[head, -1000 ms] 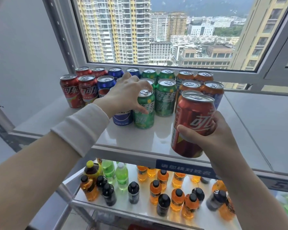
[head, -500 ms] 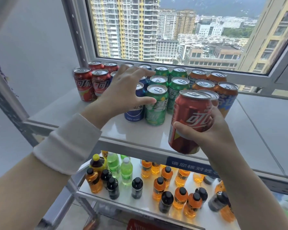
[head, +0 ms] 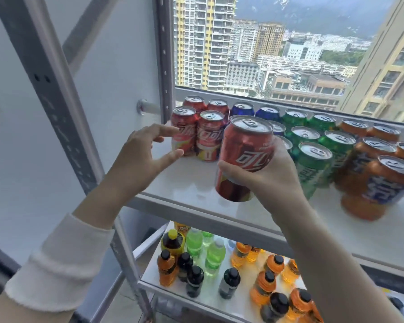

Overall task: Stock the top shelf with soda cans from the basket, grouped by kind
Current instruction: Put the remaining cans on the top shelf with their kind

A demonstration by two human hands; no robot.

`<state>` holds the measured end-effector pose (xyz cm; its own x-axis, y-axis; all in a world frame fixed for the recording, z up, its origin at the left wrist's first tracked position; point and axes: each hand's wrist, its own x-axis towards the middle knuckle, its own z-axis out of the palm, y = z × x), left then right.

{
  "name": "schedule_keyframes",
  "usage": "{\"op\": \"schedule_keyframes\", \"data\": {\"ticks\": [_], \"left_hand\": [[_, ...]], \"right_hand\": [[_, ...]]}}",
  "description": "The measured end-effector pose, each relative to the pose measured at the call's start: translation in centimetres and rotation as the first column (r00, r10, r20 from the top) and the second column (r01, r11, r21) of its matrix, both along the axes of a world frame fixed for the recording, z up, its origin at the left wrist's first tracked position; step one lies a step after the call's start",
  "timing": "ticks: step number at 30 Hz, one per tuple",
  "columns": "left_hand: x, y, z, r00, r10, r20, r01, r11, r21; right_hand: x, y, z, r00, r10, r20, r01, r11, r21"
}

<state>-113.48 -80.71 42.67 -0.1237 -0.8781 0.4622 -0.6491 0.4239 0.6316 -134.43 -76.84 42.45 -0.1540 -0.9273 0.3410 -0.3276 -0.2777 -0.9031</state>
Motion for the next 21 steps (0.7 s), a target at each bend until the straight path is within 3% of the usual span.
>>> {"op": "schedule_keyframes", "data": {"ticks": [10, 21], "left_hand": [[2.8, -4.2, -3.4, 0.996, -0.087, -0.017, 0.088, 0.992, 0.087], [2.1, -6.1, -1.9, 0.971, -0.163, -0.176, 0.185, 0.976, 0.112]], "right_hand": [[6.1, -7.0, -5.7, 0.957, -0.276, -0.09, 0.277, 0.961, -0.003], [9.9, -9.4, -5.8, 0.943, -0.297, -0.147, 0.297, 0.955, -0.024]]}}
